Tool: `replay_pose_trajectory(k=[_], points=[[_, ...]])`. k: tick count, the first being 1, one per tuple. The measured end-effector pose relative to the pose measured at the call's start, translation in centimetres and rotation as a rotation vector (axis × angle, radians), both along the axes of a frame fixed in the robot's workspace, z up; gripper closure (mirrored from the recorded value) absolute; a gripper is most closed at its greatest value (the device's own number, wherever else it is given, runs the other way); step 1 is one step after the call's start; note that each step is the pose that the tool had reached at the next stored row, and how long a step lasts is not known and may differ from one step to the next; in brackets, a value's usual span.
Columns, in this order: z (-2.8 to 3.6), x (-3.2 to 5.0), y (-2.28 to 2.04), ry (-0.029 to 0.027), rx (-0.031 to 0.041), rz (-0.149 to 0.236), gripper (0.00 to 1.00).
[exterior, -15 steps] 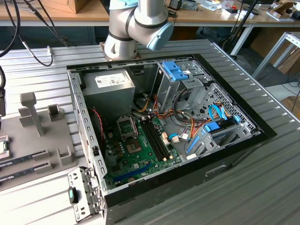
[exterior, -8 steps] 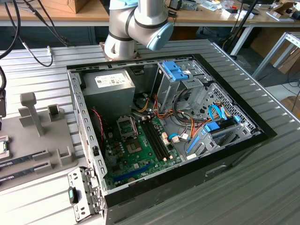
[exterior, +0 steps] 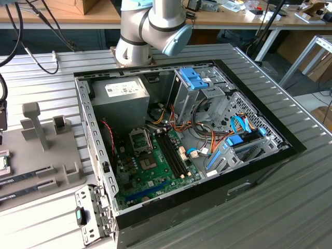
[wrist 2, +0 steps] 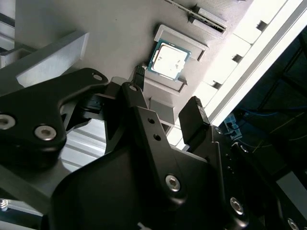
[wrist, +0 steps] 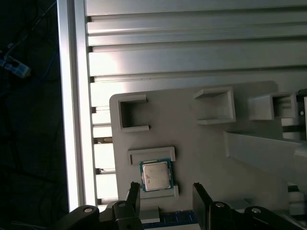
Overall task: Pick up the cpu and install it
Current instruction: 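Pick up the cpu and move it towards the insertion slot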
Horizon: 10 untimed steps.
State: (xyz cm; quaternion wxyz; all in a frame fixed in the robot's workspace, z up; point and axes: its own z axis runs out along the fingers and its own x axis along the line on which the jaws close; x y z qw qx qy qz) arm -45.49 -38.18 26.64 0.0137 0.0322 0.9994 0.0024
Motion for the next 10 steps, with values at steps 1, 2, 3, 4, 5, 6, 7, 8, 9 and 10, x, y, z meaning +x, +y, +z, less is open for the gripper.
replay_pose_trajectory(k=[1,2,3,4,5,6,7,8,9,10], points=[[-0.03,0.0,0.0,0.0,0.0,0.0,0.44],[-0.06,0.0,0.0,-0.0001,0.0,0.0,0.44],[-0.12,0.0,0.0,0.0,0.0,0.0,0.44],[-0.18,0.0,0.0,-0.0001,0.0,0.0,0.44],[-0.21,0.0,0.0,-0.0001,0.0,0.0,0.44],[-0.23,0.0,0.0,-0.0001,0.0,0.0,0.44],[-0.26,0.0,0.0,-0.0001,0.0,0.0,0.44],[-0.29,0.0,0.0,0.0,0.0,0.0,0.44],[-0.31,0.0,0.0,-0.0001,0.0,0.0,0.44],[-0.34,0.0,0.0,0.0,0.0,0.0,0.44]])
